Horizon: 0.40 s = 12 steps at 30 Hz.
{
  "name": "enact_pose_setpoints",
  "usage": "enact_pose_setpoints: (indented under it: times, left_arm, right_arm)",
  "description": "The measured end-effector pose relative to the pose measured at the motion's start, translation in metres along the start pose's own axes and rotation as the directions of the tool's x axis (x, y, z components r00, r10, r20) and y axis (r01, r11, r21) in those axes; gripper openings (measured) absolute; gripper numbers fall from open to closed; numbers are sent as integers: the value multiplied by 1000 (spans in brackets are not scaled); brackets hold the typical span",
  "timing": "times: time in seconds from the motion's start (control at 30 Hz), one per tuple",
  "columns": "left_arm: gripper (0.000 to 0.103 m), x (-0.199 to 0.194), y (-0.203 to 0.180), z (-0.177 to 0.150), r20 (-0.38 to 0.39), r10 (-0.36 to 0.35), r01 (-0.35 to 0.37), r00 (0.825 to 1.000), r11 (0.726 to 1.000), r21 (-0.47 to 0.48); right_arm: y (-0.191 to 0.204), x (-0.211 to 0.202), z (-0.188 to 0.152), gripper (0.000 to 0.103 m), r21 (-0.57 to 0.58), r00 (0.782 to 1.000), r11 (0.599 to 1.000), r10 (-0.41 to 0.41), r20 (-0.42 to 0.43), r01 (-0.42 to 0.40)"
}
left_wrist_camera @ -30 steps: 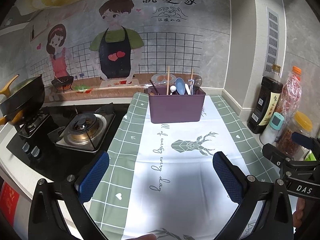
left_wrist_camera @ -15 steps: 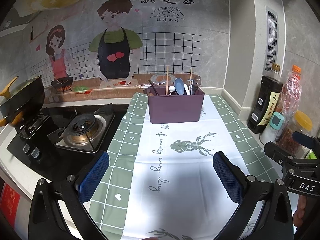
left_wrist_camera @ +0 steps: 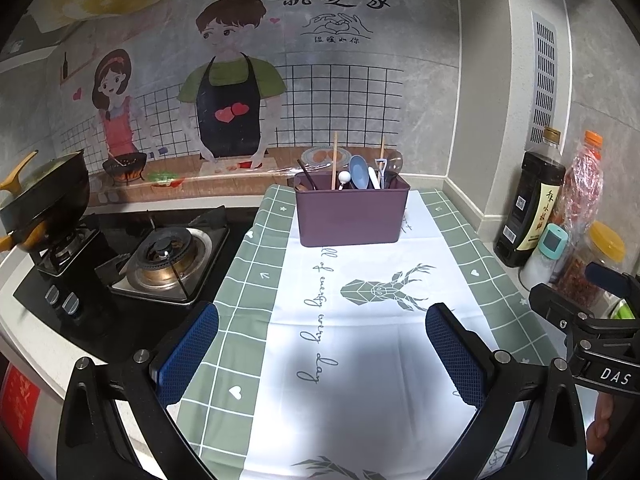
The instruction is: Organize utensils
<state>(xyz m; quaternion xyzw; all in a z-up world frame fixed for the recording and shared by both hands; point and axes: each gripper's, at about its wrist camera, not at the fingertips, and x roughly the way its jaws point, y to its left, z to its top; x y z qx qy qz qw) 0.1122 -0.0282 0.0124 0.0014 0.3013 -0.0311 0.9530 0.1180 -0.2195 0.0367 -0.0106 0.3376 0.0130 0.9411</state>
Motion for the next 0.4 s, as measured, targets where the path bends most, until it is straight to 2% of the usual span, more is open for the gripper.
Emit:
enact_pose_setpoints:
  times: [0.4]
  left_arm:
    - [103, 0, 2, -2, 24, 5, -5, 1000, 1000, 28]
  right_arm:
    - [0, 0, 0, 103, 0, 1000, 1000, -1, -1, 1]
